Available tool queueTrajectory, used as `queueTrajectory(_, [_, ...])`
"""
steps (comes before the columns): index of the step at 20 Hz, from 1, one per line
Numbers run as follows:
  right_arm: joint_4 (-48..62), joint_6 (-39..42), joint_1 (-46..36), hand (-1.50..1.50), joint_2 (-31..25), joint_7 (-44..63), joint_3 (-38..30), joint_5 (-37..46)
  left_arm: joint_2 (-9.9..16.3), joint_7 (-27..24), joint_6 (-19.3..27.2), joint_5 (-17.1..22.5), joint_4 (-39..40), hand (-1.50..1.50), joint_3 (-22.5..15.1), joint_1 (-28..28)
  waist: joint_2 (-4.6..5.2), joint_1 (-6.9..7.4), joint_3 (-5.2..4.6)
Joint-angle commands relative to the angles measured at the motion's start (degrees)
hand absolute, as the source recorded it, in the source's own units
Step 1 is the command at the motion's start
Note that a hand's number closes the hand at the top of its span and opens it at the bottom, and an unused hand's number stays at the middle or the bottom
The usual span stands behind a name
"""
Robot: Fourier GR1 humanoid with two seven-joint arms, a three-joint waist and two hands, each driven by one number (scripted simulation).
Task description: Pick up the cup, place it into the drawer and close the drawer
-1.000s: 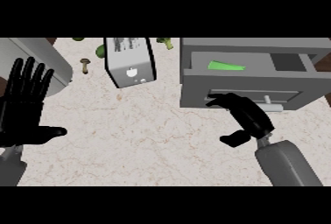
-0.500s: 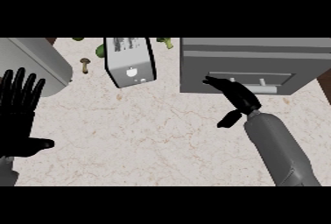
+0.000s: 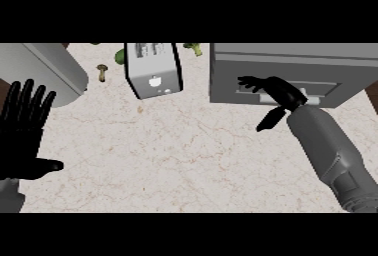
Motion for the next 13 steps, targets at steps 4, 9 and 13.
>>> queueTrajectory(4, [10.18,-1.46,-7.02,-1.5,-3.18,2.19,-3.13,0.36,-0.6,1.62,0.69,-0.13,-2.14,-1.5,0.03,-1.33,1.6,1.68,0.4])
queueTrajectory(9, [12.02,-0.63,-8.17,-1.5,-4.85,0.87,-4.01,-0.13,-1.14,1.39,-0.28,-1.49,-0.73,-1.5,-1.09,-1.64,2.21,2.47,0.41])
queueTrajectory(13, [13.1,-0.97,-7.8,-1.5,-5.3,-1.26,-4.33,-0.5,-1.2,-0.72,-1.87,-2.26,2.02,-1.5,0.02,-2.29,2.16,2.1,0.38])
